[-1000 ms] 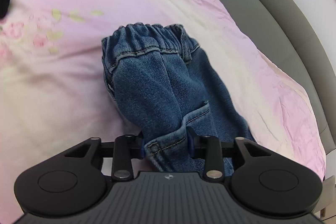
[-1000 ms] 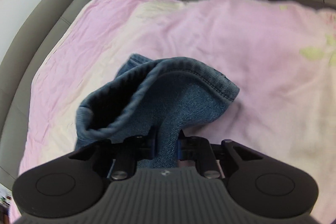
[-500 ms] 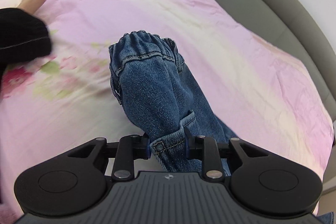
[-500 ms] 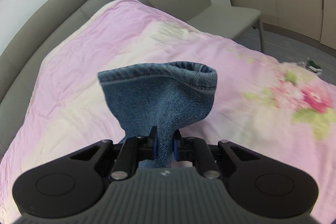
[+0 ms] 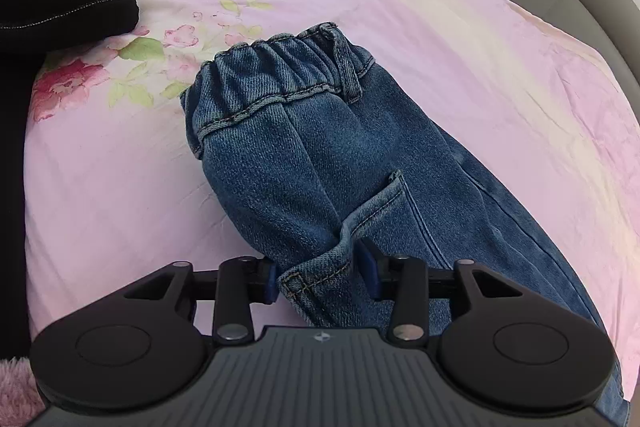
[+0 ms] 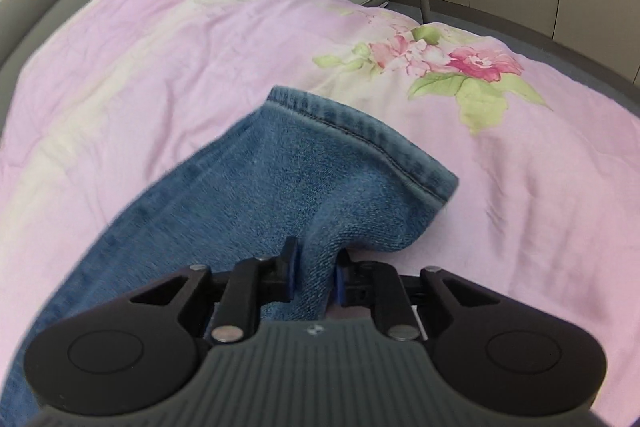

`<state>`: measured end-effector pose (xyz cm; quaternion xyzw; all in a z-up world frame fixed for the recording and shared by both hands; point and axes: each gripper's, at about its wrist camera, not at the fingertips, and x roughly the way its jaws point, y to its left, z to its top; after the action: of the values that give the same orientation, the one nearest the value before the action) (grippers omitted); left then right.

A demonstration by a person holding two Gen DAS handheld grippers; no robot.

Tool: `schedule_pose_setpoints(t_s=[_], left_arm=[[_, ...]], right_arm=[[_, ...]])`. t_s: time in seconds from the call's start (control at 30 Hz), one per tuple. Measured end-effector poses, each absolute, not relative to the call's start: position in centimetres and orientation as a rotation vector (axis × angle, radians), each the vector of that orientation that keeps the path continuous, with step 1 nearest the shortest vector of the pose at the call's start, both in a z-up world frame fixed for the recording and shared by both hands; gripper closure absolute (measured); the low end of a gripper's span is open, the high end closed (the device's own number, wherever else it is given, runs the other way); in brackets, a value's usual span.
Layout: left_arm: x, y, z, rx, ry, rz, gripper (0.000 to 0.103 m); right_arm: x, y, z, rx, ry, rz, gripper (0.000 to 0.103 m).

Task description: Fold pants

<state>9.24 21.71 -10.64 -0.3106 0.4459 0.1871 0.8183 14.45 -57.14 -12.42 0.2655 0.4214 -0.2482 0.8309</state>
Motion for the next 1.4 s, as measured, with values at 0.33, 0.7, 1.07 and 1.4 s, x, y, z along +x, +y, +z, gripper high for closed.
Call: schedule_pose_setpoints(t_s=[0.33,0.7,1.07,1.4], left_arm=[[8.9,18.0,-4.3,-0.269,0.911,0.361,0.029],[14.3,15.8,-1.6,0.182,0.910,0.013,0.028],[21.0,12.0,-6.8,0.584,1.032,-0.229,0.028],[24.6,9.7,-11.7,0.822,1.199,-0.322,0.028]], right_arm=[[14.5,-57.7,-9.3,0.309,0.969,-0.480,0.054],[17.9,-57.1,-5.8,0.022,1.057,-0.375,0.054],[21.9,-55.7,-3.6,-0.244,1.033,-0.184,0.042],[26.6,-55.1,-7.6,-0.462,1.111,0.023,0.046]])
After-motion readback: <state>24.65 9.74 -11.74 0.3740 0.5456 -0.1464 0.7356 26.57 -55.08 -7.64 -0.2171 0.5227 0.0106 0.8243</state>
